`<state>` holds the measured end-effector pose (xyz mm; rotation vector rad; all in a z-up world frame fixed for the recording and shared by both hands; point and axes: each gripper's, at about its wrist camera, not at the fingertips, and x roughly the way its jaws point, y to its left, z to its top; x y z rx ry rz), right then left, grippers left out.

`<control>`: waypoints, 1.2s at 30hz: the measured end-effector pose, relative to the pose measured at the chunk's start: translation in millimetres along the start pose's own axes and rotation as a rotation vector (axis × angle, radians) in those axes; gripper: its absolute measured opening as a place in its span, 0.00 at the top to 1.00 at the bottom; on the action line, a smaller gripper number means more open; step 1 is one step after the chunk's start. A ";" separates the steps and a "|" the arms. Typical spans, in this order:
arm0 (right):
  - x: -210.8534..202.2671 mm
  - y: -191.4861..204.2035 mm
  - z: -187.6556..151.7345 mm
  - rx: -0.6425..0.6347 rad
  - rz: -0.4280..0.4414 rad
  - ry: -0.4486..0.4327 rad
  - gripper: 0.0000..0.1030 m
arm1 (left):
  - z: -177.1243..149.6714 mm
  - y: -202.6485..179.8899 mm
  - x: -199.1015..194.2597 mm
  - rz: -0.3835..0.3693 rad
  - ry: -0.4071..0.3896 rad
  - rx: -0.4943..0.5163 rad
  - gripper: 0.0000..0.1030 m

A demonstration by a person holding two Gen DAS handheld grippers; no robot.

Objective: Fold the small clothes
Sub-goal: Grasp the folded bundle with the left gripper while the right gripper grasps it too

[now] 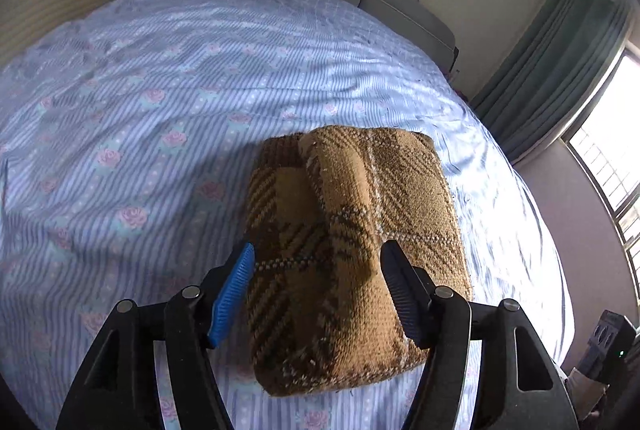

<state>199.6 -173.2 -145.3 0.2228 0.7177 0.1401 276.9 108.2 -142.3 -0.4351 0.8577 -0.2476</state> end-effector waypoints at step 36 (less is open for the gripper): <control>159.9 -18.0 82.0 0.212 0.476 0.475 0.43 | -0.9 33.3 78.6 -0.325 0.257 -0.203 0.48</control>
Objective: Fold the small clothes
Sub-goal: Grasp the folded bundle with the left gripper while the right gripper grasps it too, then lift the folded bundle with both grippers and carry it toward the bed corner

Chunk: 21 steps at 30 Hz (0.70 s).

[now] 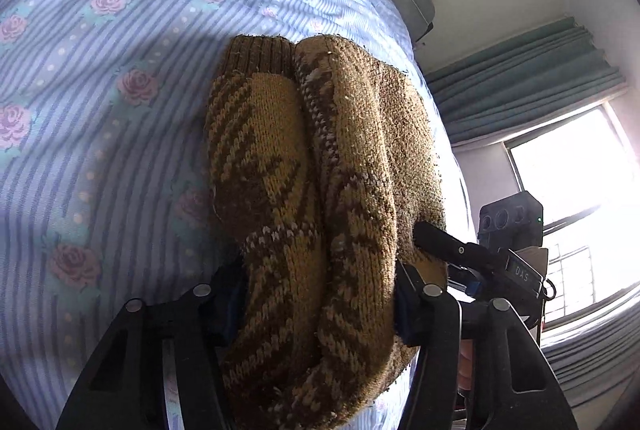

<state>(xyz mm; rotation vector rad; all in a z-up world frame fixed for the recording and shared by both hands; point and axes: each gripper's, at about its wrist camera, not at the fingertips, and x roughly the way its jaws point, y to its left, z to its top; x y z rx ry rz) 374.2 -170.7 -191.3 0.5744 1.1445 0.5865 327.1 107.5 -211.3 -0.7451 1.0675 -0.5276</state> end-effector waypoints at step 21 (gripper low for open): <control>-46.2 35.8 -59.2 -0.209 0.111 -0.208 0.51 | -60.3 -63.4 -60.5 0.065 -0.193 0.322 0.55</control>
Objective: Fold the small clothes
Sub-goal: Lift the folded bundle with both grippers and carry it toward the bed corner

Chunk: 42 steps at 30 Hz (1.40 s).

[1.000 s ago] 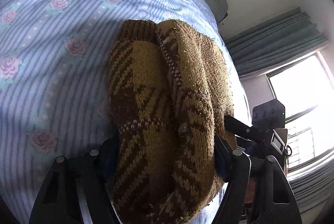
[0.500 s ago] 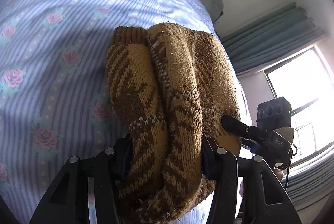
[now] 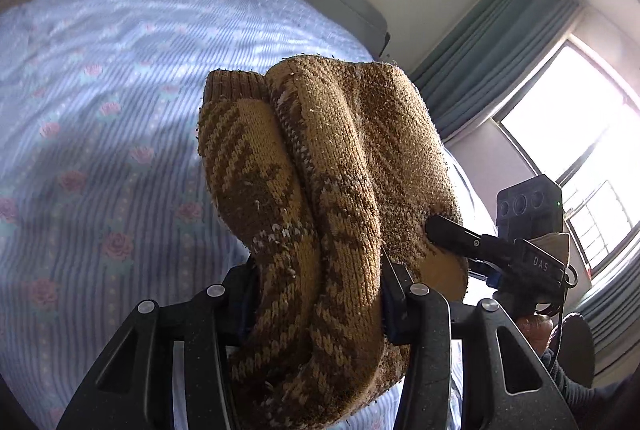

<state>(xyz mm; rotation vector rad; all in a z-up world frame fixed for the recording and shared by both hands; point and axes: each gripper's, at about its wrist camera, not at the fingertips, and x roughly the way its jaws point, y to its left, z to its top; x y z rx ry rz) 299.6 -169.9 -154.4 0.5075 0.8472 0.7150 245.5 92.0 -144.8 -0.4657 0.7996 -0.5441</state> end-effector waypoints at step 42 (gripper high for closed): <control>390.2 248.6 -19.1 0.012 0.235 0.127 0.51 | 65.0 298.6 -272.6 0.304 -0.192 -0.073 0.57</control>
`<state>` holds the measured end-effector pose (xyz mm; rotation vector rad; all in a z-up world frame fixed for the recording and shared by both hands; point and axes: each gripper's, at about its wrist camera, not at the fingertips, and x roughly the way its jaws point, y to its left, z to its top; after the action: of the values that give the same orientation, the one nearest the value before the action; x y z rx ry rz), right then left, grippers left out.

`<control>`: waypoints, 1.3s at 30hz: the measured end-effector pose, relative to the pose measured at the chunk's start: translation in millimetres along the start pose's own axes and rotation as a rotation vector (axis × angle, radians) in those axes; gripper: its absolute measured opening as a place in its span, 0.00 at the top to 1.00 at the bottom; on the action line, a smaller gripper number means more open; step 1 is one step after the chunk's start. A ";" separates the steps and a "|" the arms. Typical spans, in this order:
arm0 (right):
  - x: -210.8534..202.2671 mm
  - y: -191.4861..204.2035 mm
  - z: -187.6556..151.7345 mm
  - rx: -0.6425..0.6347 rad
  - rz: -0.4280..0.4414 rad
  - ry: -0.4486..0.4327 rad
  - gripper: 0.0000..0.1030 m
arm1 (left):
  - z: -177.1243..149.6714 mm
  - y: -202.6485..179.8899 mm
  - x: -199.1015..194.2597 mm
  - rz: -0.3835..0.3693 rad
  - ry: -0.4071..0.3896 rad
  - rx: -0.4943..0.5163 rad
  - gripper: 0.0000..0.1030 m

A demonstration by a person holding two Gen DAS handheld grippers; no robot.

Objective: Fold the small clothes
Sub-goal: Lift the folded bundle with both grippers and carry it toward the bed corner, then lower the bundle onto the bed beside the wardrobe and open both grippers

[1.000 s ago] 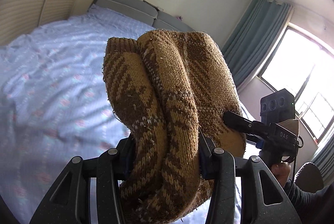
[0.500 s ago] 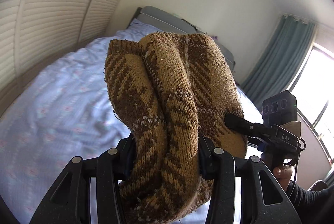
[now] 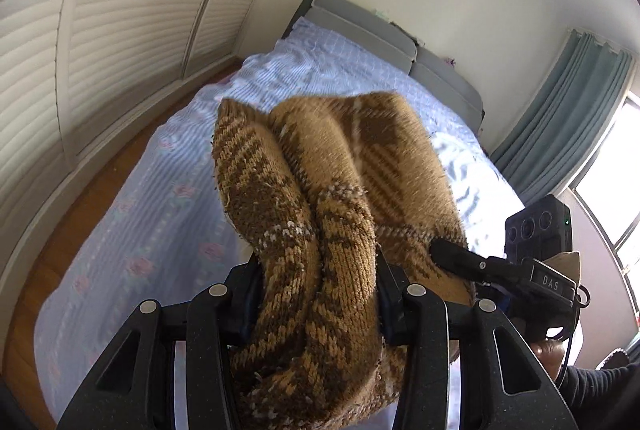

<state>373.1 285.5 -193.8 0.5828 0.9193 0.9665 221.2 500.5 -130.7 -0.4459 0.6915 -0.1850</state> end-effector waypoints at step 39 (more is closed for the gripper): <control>-104.3 129.8 -23.8 -0.471 -0.487 -0.087 0.22 | -31.9 -88.1 -77.2 0.291 -0.081 -0.002 0.19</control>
<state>269.2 254.8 -65.1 -0.0064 0.6768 0.6724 140.2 435.2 -68.1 -0.3481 0.6686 0.1073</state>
